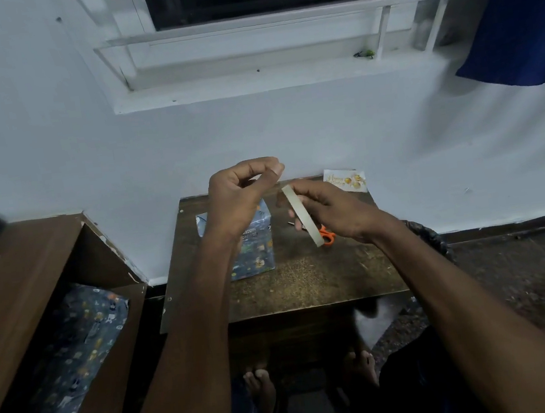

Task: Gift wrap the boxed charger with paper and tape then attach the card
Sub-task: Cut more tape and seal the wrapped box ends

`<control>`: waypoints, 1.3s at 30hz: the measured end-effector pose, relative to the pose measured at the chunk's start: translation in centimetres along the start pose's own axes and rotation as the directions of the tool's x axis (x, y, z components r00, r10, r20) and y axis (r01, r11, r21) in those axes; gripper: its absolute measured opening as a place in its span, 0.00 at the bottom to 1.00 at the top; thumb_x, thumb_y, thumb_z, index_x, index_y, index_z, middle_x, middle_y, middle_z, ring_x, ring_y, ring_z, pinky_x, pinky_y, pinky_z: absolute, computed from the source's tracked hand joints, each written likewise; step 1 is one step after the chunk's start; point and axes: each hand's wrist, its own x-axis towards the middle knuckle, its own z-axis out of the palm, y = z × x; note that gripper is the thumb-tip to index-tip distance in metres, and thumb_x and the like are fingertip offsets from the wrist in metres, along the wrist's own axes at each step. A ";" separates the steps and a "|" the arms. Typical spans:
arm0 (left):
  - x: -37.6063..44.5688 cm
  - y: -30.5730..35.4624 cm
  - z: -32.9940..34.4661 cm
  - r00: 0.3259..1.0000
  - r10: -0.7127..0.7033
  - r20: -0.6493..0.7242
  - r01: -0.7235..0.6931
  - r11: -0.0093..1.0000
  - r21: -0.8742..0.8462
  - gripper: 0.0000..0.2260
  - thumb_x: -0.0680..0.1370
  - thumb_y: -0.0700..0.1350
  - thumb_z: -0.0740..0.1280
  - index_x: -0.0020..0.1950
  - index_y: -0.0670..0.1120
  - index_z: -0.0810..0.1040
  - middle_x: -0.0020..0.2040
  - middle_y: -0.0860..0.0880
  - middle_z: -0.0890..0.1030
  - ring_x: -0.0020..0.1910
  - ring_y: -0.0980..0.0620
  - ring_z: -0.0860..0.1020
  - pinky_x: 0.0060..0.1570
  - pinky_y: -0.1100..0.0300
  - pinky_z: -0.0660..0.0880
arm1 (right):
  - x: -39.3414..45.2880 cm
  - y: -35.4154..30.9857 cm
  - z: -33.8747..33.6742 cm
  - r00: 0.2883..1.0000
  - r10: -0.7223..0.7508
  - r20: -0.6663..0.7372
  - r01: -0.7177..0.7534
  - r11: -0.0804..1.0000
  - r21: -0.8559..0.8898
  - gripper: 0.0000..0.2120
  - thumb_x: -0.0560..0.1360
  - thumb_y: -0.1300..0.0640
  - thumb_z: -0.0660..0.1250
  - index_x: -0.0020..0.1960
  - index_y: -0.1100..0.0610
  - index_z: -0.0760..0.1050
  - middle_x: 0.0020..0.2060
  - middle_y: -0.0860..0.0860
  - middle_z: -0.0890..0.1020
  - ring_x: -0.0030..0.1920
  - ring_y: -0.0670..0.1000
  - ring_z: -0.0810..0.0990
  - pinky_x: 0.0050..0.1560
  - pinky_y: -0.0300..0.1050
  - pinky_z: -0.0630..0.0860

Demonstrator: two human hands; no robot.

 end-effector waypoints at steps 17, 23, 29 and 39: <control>0.1 -0.3 -0.1 0.998 0.054 -0.032 -0.051 0.996 0.080 0.04 0.79 0.44 0.77 0.53 0.51 0.89 0.58 0.56 0.88 0.61 0.58 0.84 0.63 0.54 0.79 | 0.4 0.6 1.1 0.996 0.025 -0.085 -0.031 0.997 -0.069 0.10 0.88 0.59 0.57 0.57 0.55 0.77 0.44 0.46 0.80 0.52 0.60 0.82 0.61 0.67 0.77; -0.1 0.0 -0.1 0.990 0.035 0.133 -0.052 0.990 0.129 0.16 0.75 0.37 0.80 0.60 0.47 0.85 0.50 0.49 0.90 0.54 0.53 0.87 0.51 0.60 0.80 | 0.5 1.2 1.1 0.992 0.036 -0.118 -0.045 0.996 -0.077 0.13 0.87 0.61 0.57 0.64 0.52 0.78 0.48 0.43 0.82 0.56 0.55 0.84 0.63 0.65 0.78; -0.5 0.2 0.0 0.989 0.034 0.144 -0.064 0.976 0.209 0.16 0.75 0.41 0.81 0.61 0.50 0.85 0.43 0.49 0.89 0.50 0.57 0.86 0.63 0.50 0.80 | 0.6 1.6 1.1 0.992 0.040 -0.123 -0.049 0.996 -0.072 0.16 0.86 0.63 0.57 0.68 0.52 0.77 0.49 0.44 0.84 0.56 0.53 0.84 0.63 0.61 0.79; -0.6 -0.1 0.7 0.991 -0.017 0.129 -0.026 0.946 0.323 0.14 0.77 0.42 0.78 0.59 0.56 0.85 0.42 0.55 0.89 0.53 0.62 0.85 0.61 0.58 0.76 | 0.5 4.0 -0.6 0.916 0.312 -0.253 -0.402 0.700 -0.590 0.09 0.73 0.62 0.72 0.52 0.53 0.84 0.47 0.51 0.84 0.50 0.53 0.83 0.46 0.47 0.79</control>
